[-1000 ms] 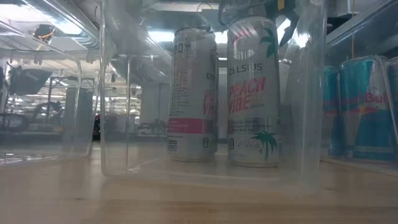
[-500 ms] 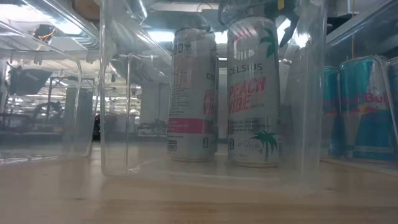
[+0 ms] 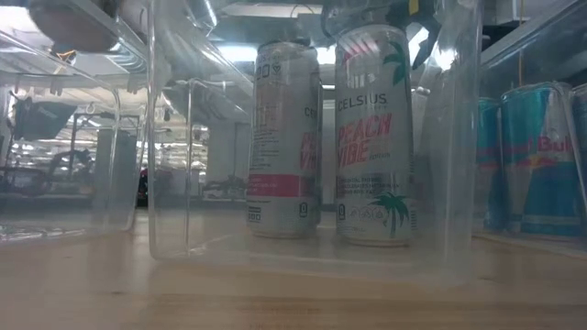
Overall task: Sort soda cans
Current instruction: Put the top right white-yellow soda can into the left transparent bin
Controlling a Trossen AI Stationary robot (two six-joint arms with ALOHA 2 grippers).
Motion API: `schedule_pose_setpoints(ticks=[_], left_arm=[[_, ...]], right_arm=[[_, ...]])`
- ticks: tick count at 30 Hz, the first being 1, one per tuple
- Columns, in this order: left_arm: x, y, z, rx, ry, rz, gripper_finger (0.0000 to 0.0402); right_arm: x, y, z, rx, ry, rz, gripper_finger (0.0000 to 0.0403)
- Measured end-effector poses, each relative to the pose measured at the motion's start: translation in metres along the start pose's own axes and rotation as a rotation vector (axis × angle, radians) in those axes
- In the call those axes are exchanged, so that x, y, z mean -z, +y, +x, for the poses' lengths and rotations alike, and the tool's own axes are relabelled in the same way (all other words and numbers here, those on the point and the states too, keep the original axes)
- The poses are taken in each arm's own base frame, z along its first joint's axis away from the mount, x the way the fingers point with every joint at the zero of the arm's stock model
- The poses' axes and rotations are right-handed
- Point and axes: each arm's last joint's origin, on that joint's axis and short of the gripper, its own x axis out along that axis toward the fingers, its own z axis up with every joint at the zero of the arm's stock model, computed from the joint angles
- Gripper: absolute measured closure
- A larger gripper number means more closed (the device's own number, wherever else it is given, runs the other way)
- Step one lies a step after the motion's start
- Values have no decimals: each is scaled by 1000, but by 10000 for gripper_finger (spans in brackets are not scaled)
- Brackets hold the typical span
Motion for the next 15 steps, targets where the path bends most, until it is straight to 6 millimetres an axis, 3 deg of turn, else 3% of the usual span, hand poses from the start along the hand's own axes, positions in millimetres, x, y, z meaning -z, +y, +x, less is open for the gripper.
schedule_pose_setpoints(ticks=[9, 15], left_arm=[[28, -13, 38, -85, 24, 4, 160], [48, -14, 67, -136, 38, -19, 149]], right_arm=[[-5, 2, 2, 8, -13, 29, 39], [-18, 25, 15, -16, 6, -20, 39]])
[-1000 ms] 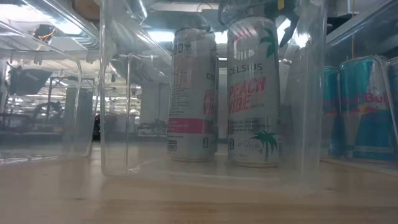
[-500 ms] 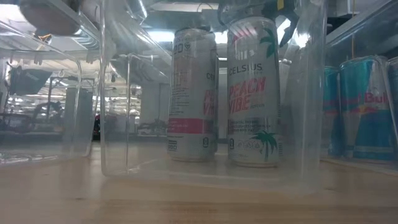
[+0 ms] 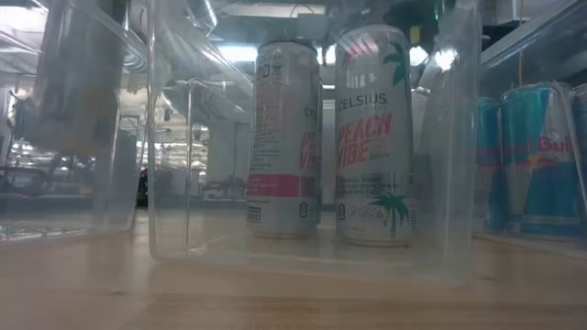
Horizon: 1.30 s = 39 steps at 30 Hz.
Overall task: Sort soda cans
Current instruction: Put the top right white-yellow soda can into the left transparent bin
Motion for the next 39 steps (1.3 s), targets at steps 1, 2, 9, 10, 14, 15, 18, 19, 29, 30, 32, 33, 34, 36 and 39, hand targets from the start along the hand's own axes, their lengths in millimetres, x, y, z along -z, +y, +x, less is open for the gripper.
schedule_pose_setpoints(ticks=[1, 2, 9, 10, 14, 15, 18, 19, 29, 30, 32, 33, 34, 36, 39], left_arm=[[4, 0, 4, -11, 9, 8, 149], [7, 0, 8, -19, 13, 13, 149], [21, -1, 40, -26, -2, -20, 152], [23, 0, 46, -32, 1, -21, 152], [27, 9, 65, -79, 0, -52, 152], [26, 12, 69, -92, -12, -63, 152], [23, 18, 78, -119, -48, -102, 152], [21, 20, 80, -129, -48, -112, 152], [8, 41, 91, -207, -24, -46, 149], [7, 42, 92, -210, -24, -44, 144], [6, 43, 92, -204, -24, -49, 132], [6, 43, 93, -200, -21, -49, 125], [6, 44, 93, -198, -16, -40, 118], [7, 44, 94, -200, 3, -29, 103], [0, 43, 87, -173, 10, -27, 86]], right_arm=[[-3, 5, 3, -12, -2, -6, 39], [-6, 10, 6, -22, -5, -9, 39], [-21, 36, 21, -64, -25, -25, 39], [-21, 39, 22, -67, -20, -35, 39], [-22, 44, 24, -73, -11, -32, 39], [-22, 44, 24, -74, -10, -33, 39], [-22, 43, 24, -71, -14, -25, 39], [-23, 43, 24, -70, -15, -21, 39], [-24, 43, 24, -66, -21, -8, 39], [-24, 43, 24, -66, -21, -8, 39], [-24, 43, 24, -66, -21, -8, 39], [-24, 43, 24, -66, -22, -7, 39], [-24, 43, 24, -66, -22, -7, 39], [-24, 43, 24, -66, -22, -7, 39], [-24, 43, 24, -66, -22, -6, 39]])
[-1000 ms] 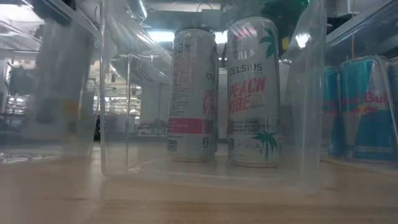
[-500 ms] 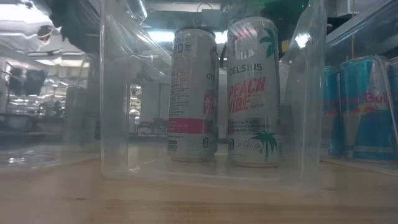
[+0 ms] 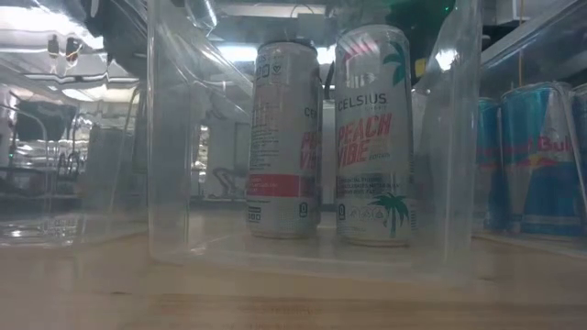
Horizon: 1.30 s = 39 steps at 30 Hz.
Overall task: Sort soda cans
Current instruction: Put the top right white-yellow soda can into the left transparent bin, then put the middle white-yellow soda can into the left transparent bin
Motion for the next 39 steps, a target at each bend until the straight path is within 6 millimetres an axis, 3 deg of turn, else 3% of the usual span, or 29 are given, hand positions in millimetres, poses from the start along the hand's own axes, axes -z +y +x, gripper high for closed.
schedule_pose_setpoints(ticks=[8, 16, 26, 34, 39], left_arm=[[-28, 16, -41, -65, 28, -24, 78], [-60, 62, -72, -343, -37, -113, 80], [-76, 139, -60, -583, 88, -276, 80], [-74, 192, -53, -737, 181, -434, 80], [-68, 218, -51, -739, 255, -545, 80]], right_arm=[[-2, -1, 0, -2, -17, 20, 39], [-4, -2, 0, 5, -31, 43, 39], [-5, 8, 5, -15, -20, 16, 39], [-12, 21, 0, -39, -72, 11, 39], [-18, 28, -10, -12, -116, 19, 39]])
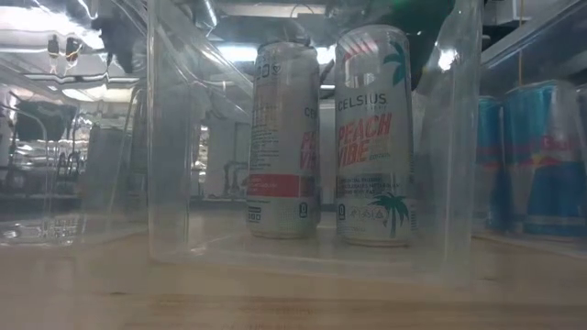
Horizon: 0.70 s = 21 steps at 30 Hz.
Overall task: Sort soda cans
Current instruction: Put the middle white-yellow soda can into the left transparent bin
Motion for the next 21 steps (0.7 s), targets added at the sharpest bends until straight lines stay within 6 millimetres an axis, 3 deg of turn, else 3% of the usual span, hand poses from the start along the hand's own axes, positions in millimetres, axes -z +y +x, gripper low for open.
schedule_pose_setpoints(ticks=[10, 21], left_arm=[[-6, 5, 41, -96, 152, 3, 80], [4, -3, 87, -95, 297, 48, 80]], right_arm=[[-11, 8, -18, 66, -80, 19, 39], [-12, 8, -20, 78, -86, 21, 39]])
